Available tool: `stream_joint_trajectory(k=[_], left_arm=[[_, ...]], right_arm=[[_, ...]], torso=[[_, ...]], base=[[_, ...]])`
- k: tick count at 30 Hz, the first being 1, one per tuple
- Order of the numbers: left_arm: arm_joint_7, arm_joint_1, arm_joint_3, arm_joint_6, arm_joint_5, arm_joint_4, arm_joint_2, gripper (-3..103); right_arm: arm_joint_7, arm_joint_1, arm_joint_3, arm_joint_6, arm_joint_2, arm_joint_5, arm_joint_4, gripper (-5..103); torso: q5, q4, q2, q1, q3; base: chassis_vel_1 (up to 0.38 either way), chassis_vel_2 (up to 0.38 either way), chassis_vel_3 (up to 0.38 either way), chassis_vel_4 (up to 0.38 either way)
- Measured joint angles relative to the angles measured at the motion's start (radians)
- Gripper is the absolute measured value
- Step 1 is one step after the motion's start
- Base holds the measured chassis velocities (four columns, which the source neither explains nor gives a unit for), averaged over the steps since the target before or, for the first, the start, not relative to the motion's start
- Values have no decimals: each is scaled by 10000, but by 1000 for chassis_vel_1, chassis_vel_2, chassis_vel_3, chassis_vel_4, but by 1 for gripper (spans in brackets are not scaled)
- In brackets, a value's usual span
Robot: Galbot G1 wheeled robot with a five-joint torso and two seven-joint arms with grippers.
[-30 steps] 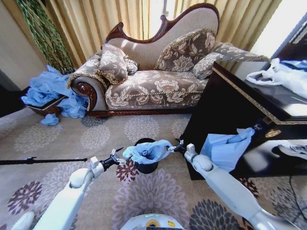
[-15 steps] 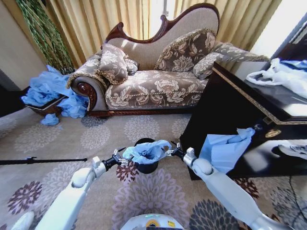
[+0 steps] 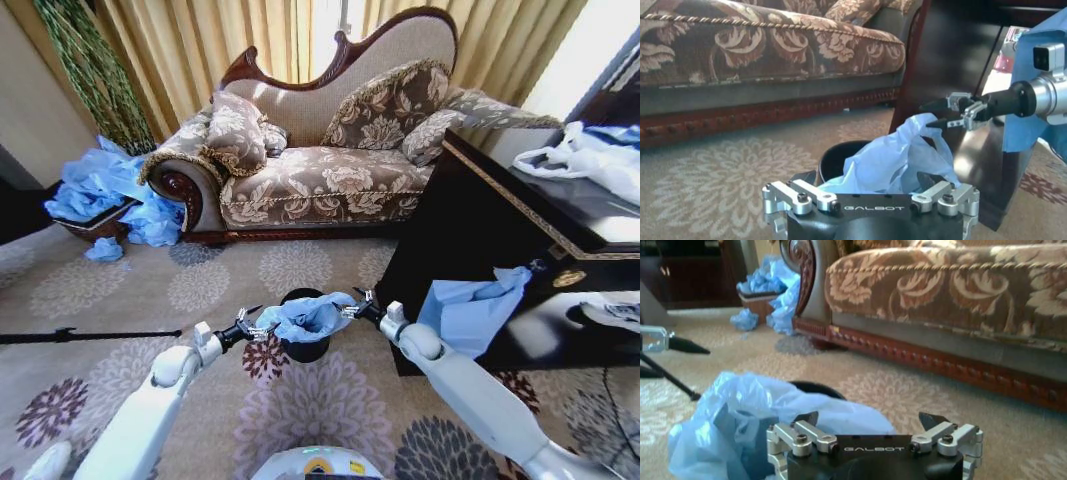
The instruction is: Place a garbage bag over the trash bin.
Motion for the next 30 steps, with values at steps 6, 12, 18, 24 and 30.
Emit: stream_joint_trajectory(k=[6,12,18,24,30], left_arm=[[-60,-26,-9,115,101,51,-291,100],[-124,-97,0,273,258,20,-797,100],[-93,-47,-5,311,270,-5,-896,101],[5,-48,-16,267,252,181,-656,90],[120,-83,1,234,241,268,-555,88]], right_arm=[[-79,94,-375,-121,66,-61,-353,84],[186,288,-534,-236,273,24,-504,56],[392,457,-632,-242,309,156,-517,40],[604,767,-789,-341,372,600,-512,19],[849,1073,-920,-513,510,895,-567,1]], torso=[[0,-3,0,0,0],[1,-2,0,0,0],[0,-2,0,0,0],[0,-1,0,0,0],[-1,-1,0,0,0]], base=[[0,0,0,0],[0,0,0,0],[0,0,0,0],[0,0,0,0],[0,0,0,0]])
